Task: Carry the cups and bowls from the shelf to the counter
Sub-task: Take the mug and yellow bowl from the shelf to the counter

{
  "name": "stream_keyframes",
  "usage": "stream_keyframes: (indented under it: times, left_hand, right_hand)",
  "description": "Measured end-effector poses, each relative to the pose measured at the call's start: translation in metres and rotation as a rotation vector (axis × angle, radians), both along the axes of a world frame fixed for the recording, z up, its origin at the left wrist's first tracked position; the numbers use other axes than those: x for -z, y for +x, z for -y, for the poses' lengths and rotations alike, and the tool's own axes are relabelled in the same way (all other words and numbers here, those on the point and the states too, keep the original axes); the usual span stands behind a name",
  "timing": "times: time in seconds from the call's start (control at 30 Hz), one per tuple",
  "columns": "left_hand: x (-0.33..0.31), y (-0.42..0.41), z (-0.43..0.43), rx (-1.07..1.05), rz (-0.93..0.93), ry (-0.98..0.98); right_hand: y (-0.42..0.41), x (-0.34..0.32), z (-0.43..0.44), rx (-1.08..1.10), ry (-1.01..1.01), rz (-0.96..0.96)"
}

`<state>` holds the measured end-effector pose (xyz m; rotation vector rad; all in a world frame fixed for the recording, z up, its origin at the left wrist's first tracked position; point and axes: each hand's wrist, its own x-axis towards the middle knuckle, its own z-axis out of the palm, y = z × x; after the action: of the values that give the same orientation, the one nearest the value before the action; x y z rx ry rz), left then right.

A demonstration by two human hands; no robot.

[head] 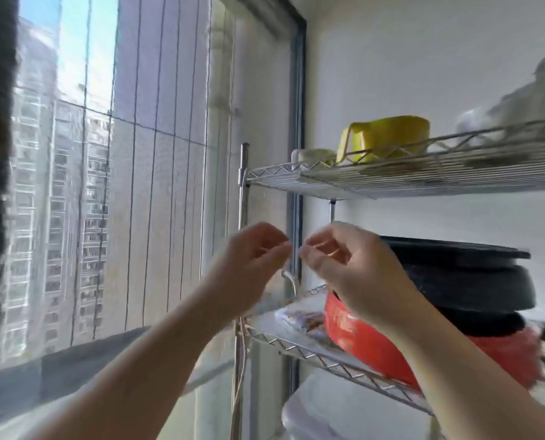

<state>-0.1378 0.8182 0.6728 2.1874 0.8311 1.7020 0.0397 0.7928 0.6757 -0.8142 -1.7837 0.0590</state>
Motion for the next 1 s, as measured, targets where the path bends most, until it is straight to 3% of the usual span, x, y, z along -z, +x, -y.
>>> stream_keyframes:
  times: [0.3, 0.4, 0.5, 0.8, 0.9, 1.0]
  left_hand:
    - [-0.115, 0.025, -0.046, -0.369, -0.131, 0.183]
    - [-0.144, 0.029, -0.066, -0.503, -0.098, 0.126]
    - [-0.166, 0.031, -0.084, -0.59, -0.12, 0.017]
    - [-0.196, 0.05, -0.108, -0.563, -0.296, -0.258]
    - [-0.207, 0.049, -0.106, -0.39, -0.292, -0.532]
    - [-0.212, 0.043, -0.104, -0.206, -0.171, -0.748]
  right_hand:
    - [0.007, -0.119, -0.003, 0.507, 0.239, -0.002]
    - [0.004, -0.15, -0.013, 0.841, 0.364, 0.056]
    - [0.002, -0.167, -0.026, 1.02, 0.338, 0.181]
    - [-0.002, -0.181, -0.047, 1.115, 0.222, 0.317]
    - [0.005, -0.183, -0.043, 1.131, 0.175, 0.308]
    - [0.017, -0.19, -0.036, 1.078, 0.046, 0.172]
